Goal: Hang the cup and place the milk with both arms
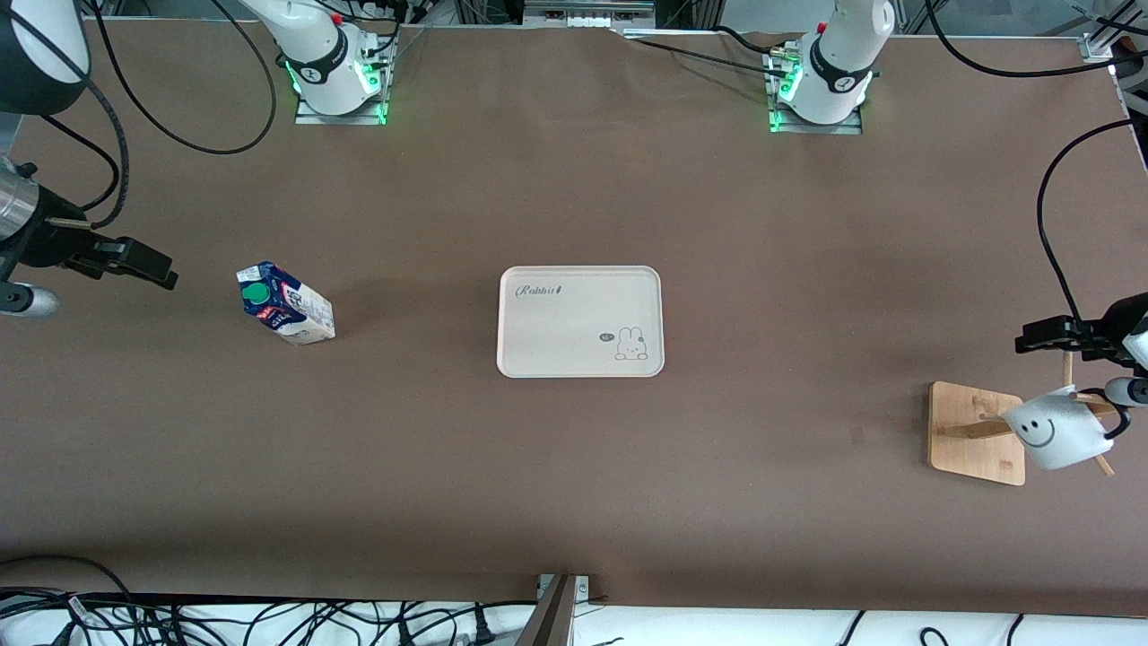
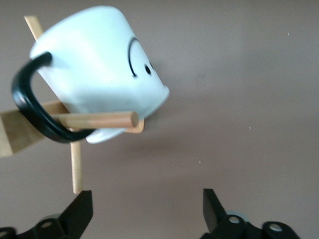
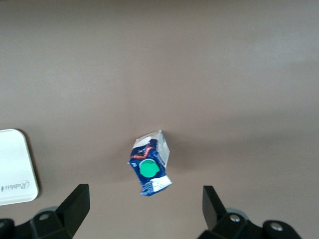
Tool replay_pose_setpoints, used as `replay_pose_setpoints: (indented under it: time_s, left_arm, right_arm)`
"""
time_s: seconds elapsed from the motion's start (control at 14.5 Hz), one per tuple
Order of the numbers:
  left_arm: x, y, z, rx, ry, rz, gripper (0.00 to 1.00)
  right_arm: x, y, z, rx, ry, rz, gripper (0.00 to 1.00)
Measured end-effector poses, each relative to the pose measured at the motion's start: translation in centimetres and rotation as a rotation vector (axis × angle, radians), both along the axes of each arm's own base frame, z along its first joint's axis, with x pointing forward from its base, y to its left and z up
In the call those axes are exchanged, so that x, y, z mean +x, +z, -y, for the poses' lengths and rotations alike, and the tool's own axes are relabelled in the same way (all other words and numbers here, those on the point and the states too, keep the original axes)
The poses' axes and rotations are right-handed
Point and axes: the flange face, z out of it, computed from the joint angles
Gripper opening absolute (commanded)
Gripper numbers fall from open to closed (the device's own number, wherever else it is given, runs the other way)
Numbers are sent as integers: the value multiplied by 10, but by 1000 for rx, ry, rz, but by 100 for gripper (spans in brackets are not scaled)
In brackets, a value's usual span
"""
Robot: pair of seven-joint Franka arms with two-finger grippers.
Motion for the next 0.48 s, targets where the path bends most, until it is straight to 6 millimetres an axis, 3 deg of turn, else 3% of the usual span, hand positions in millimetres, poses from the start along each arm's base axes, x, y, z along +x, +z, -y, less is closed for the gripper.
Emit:
replay_pose_setpoints:
  time_s: [0.14, 0.48]
  left_arm:
    - [-3, 8, 28, -1, 19, -39, 100]
    - [-21, 61, 143, 91, -23, -28, 100]
  right_arm:
    - [-1, -5, -8, 2, 26, -10, 100]
    - [-4, -11, -12, 6, 148, -23, 100]
